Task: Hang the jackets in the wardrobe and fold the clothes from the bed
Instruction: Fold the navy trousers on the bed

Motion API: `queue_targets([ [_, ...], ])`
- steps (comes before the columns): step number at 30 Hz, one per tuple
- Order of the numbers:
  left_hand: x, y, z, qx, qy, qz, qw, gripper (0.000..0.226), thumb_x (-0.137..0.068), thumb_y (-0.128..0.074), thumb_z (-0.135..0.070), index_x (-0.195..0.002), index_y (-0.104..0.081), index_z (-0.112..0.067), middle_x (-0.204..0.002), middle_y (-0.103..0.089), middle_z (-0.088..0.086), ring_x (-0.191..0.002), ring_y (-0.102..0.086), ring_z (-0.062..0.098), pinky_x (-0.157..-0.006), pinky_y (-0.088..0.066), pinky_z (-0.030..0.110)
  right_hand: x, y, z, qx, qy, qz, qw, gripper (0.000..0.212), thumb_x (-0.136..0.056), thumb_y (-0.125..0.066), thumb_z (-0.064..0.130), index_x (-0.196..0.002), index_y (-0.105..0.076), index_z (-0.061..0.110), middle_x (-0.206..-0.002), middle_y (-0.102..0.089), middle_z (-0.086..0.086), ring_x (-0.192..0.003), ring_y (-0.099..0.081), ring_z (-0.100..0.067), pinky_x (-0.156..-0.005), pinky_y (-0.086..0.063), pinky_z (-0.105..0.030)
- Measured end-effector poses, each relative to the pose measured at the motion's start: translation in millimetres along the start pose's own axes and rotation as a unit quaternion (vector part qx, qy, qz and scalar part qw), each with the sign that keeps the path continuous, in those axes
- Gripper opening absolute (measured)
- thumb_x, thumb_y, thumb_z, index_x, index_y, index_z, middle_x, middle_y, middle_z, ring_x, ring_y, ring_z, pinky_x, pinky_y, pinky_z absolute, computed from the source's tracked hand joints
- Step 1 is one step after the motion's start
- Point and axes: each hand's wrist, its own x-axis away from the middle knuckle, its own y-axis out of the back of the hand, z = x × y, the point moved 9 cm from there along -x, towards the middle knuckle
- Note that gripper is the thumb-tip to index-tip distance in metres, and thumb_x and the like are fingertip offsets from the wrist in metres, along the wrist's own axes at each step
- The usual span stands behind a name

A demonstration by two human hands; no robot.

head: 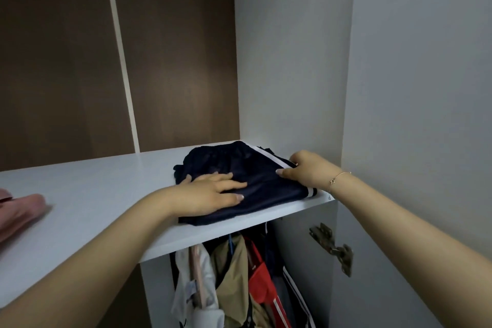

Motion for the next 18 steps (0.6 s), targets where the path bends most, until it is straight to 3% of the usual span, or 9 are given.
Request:
queue_targets([
  [3,17,10,12,0.079,-0.007,-0.051,0.996,0.045,-0.100,-0.042,-0.045,-0.145,-0.037,-0.042,-0.162,-0.015,-0.010,-0.150,-0.006,0.012,-0.122,-0.001,0.036,4,5,5,0.040,0.012,-0.037,0.998,0.038,-0.097,-0.055,0.041,-0.073,-0.049,0.012,-0.068,-0.052,-0.003,-0.065,-0.052,-0.022,-0.052,-0.034,-0.030],
  [5,32,20,19,0.145,-0.004,-0.148,0.978,0.045,-0.097,-0.051,-0.042,-0.141,-0.043,-0.036,-0.155,-0.031,-0.005,-0.144,-0.024,0.015,-0.118,-0.019,0.031,11,13,2,0.057,0.013,-0.084,0.995,0.040,-0.098,-0.051,0.043,-0.083,-0.057,0.007,-0.076,-0.060,-0.007,-0.075,-0.059,-0.030,-0.059,-0.043,-0.032],
  [7,62,33,33,0.190,0.023,-0.303,0.933,0.031,-0.090,-0.062,-0.043,-0.118,-0.053,-0.034,-0.127,-0.050,-0.005,-0.117,-0.050,0.012,-0.094,-0.041,0.024,24,20,-8,0.018,0.013,-0.137,0.990,0.041,-0.097,-0.049,0.047,-0.100,-0.064,0.009,-0.090,-0.068,-0.007,-0.082,-0.063,-0.029,-0.070,-0.050,-0.034],
  [9,94,33,45,0.187,0.057,-0.406,0.893,0.024,-0.083,-0.069,-0.045,-0.091,-0.050,-0.031,-0.095,-0.053,-0.007,-0.081,-0.052,0.006,-0.065,-0.038,0.019,43,19,-17,-0.068,0.036,-0.179,0.981,0.042,-0.094,-0.053,0.050,-0.116,-0.062,0.015,-0.097,-0.067,-0.001,-0.085,-0.062,-0.022,-0.073,-0.046,-0.030],
  [12,111,14,48,0.175,0.087,-0.395,0.898,0.034,-0.076,-0.071,-0.055,-0.081,-0.052,-0.028,-0.078,-0.058,-0.007,-0.067,-0.052,0.005,-0.056,-0.035,0.019,73,5,-14,-0.173,0.115,-0.221,0.953,0.043,-0.089,-0.064,0.043,-0.126,-0.057,0.024,-0.110,-0.056,0.008,-0.097,-0.054,-0.010,-0.082,-0.039,-0.022],
  [18,111,12,26,0.137,0.097,-0.431,0.887,0.038,-0.070,-0.076,-0.058,-0.079,-0.051,-0.031,-0.077,-0.056,-0.015,-0.069,-0.053,0.001,-0.054,-0.033,0.015,89,-18,-17,-0.260,0.149,-0.243,0.923,0.029,-0.084,-0.074,0.031,-0.113,-0.068,0.029,-0.116,-0.050,0.010,-0.115,-0.046,-0.009,-0.095,-0.036,-0.016],
])
